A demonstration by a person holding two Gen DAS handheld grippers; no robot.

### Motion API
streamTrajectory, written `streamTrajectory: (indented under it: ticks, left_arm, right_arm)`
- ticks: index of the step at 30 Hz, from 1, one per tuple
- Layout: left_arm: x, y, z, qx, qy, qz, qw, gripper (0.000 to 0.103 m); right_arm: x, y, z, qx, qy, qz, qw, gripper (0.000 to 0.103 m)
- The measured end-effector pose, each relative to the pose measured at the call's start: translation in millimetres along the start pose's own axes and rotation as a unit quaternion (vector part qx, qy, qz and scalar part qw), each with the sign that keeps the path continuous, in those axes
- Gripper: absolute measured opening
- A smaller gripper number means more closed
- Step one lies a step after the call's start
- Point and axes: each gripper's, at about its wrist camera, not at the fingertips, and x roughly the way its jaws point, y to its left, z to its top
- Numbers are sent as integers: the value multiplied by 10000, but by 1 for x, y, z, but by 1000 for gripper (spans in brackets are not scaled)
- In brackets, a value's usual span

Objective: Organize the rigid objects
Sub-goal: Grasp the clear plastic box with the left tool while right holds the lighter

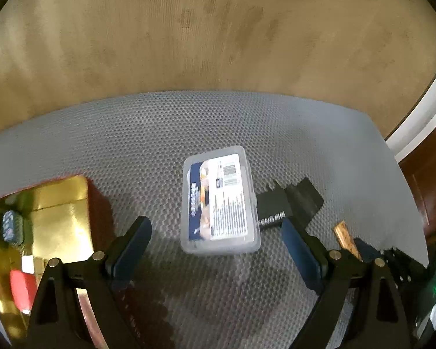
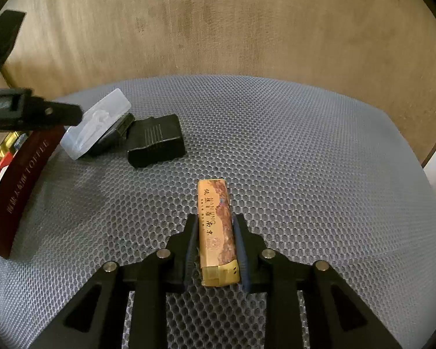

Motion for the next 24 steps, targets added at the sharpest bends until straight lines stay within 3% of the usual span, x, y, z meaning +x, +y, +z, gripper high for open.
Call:
streamTrajectory:
  ticks: [8, 11, 13, 24]
  left_arm:
    - [27, -4, 5, -92, 233, 94, 9996, 85]
    - [31, -6, 4, -205, 277, -132, 9993, 73]
    - [31, -5, 4, -307, 240, -64, 9992, 61]
    - [31, -13, 4, -108, 176, 14, 9998, 60]
  right_arm:
    - [-2, -5, -1, -1, -2, 0, 10000, 26]
    - [-1, -3, -1, -9, -1, -12, 10000, 26]
    - [-1, -3, -1, -12, -2, -17, 10000, 26]
    - [-1, -1, 1, -16, 0, -23, 10000, 26]
